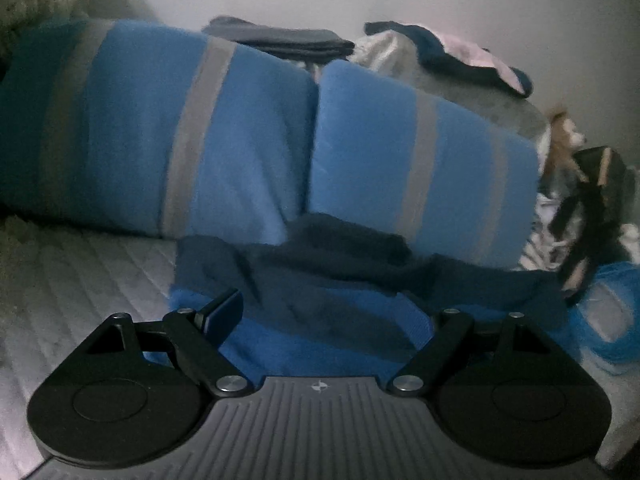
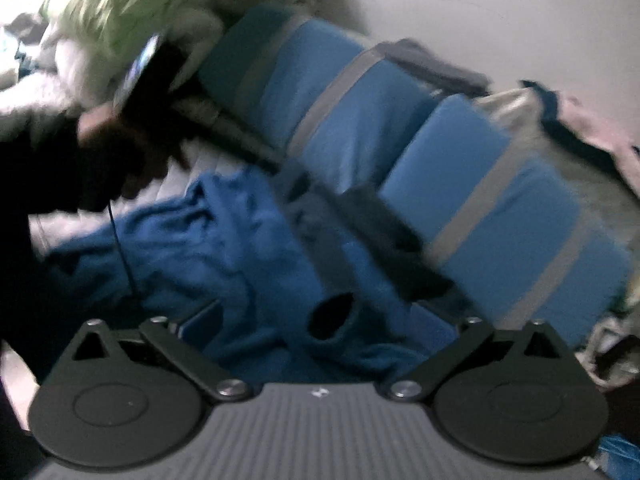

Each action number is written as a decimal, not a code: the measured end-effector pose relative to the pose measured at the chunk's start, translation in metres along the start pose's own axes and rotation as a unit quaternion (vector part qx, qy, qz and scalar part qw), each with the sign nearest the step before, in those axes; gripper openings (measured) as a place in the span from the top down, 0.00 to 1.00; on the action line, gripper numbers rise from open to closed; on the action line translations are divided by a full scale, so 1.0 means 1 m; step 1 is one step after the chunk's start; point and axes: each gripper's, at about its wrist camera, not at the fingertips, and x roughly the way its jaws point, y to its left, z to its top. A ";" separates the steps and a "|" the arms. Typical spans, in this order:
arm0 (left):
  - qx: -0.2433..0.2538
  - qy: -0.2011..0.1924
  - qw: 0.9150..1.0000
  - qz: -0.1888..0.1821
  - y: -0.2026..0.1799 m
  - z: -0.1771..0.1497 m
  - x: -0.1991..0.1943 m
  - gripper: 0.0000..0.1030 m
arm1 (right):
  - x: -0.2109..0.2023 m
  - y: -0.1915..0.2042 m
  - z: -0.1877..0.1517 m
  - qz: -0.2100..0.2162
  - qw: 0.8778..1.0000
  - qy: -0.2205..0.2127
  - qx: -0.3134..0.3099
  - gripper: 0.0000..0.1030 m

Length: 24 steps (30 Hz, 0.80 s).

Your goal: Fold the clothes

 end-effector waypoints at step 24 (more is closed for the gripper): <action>-0.016 -0.095 0.973 0.208 0.042 0.016 -0.019 0.19 | 0.077 -0.096 -0.003 -0.017 0.986 -0.085 0.144 0.00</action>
